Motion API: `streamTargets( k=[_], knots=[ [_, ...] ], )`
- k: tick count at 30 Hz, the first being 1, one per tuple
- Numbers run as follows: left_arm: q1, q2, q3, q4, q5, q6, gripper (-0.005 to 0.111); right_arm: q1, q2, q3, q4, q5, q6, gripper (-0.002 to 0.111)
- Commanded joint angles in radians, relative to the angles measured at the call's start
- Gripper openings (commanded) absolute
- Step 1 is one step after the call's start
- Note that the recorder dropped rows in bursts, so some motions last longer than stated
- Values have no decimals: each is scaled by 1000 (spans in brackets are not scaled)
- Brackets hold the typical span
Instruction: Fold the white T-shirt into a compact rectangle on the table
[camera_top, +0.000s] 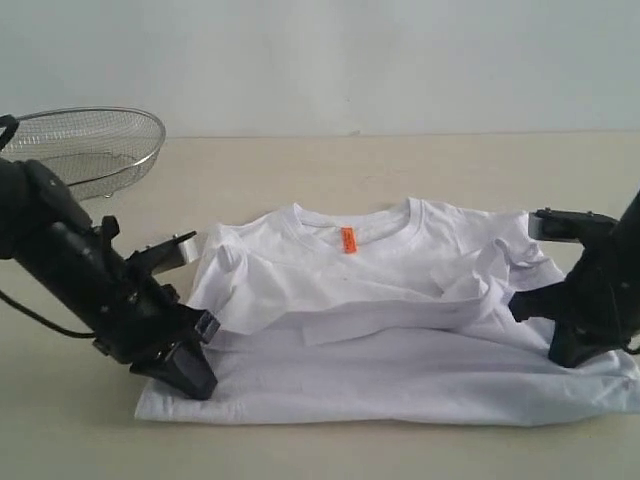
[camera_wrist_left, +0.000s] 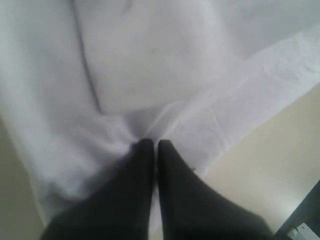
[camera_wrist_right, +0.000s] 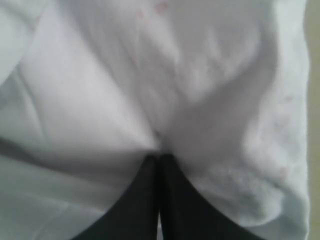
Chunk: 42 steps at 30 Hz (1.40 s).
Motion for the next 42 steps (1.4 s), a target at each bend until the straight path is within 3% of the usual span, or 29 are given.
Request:
streamTargets(
  k=[1, 4, 8, 14, 19, 27, 36, 42],
  knots=[
    [-2, -29, 78, -52, -44, 98, 5, 0, -46, 116, -10, -122, -23, 0],
    [-2, -30, 78, -110, -51, 136, 5, 0, -170, 92, 71, -98, -108, 0],
    [-2, -30, 78, -110, -59, 136, 5, 70, -249, 81, 371, 36, -456, 0],
    [-2, -30, 78, -117, -64, 136, 5, 312, -199, 81, 385, -202, -402, 0],
    [-2, -30, 78, -117, -64, 136, 5, 395, -93, 61, 397, -288, -373, 0],
    [-2, -30, 78, -117, -64, 137, 5, 407, 50, -105, 396, -362, -377, 0],
    [-2, -30, 78, -117, -64, 137, 5, 389, 215, -299, 366, -612, -381, 0],
    [-2, -30, 78, -106, -64, 137, 5, 355, 253, -456, 356, -595, -379, 0]
  ],
)
